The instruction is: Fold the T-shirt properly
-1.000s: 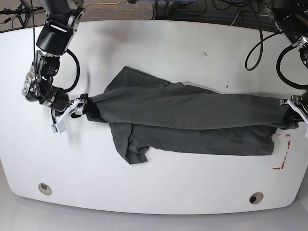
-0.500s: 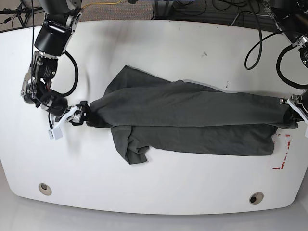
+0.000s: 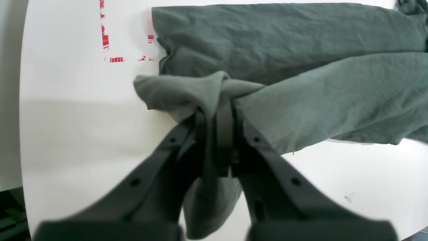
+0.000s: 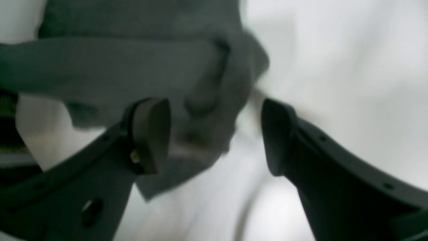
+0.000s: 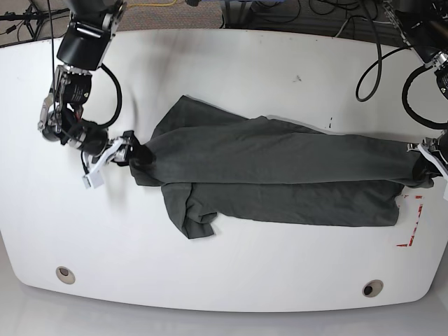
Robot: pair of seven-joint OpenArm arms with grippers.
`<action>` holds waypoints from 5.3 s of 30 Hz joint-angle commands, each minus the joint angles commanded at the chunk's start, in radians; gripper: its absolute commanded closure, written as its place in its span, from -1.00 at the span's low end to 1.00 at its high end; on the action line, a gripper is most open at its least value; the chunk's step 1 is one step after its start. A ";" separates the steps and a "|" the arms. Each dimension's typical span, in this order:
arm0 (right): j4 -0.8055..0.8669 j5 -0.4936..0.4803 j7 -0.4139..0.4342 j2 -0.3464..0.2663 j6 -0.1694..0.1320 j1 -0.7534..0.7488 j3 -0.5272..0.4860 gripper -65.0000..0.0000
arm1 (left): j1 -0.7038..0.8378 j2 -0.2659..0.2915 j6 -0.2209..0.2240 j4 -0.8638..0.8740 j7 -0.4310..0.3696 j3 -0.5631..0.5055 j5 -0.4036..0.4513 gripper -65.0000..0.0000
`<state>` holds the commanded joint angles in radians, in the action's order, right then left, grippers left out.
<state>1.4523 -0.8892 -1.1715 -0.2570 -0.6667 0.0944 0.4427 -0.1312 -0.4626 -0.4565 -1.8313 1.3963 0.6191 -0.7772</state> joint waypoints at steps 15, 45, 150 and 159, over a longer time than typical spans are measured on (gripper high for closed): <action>0.035 -0.092 0.003 0.137 0.005 -0.209 0.049 -0.21 | 0.000 0.002 0.000 -0.003 0.000 -0.002 0.000 0.98; 0.031 0.158 0.005 0.272 0.009 -0.127 0.020 -0.19 | 0.026 0.000 -0.002 -0.006 0.000 0.000 0.000 0.98; 0.089 0.152 0.072 0.249 -0.031 -0.267 0.074 -0.49 | 0.095 -0.002 -0.002 -0.008 0.000 0.002 0.000 0.98; 0.092 0.155 0.074 0.252 -0.029 -0.267 0.077 0.83 | 0.095 -0.002 -0.002 -0.008 0.000 0.002 0.000 0.98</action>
<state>1.5443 -0.7342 -1.0978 -0.0054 -0.6958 -0.1726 0.5194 -0.0361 -0.4641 -0.4580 -1.8389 1.3963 0.6206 -0.7772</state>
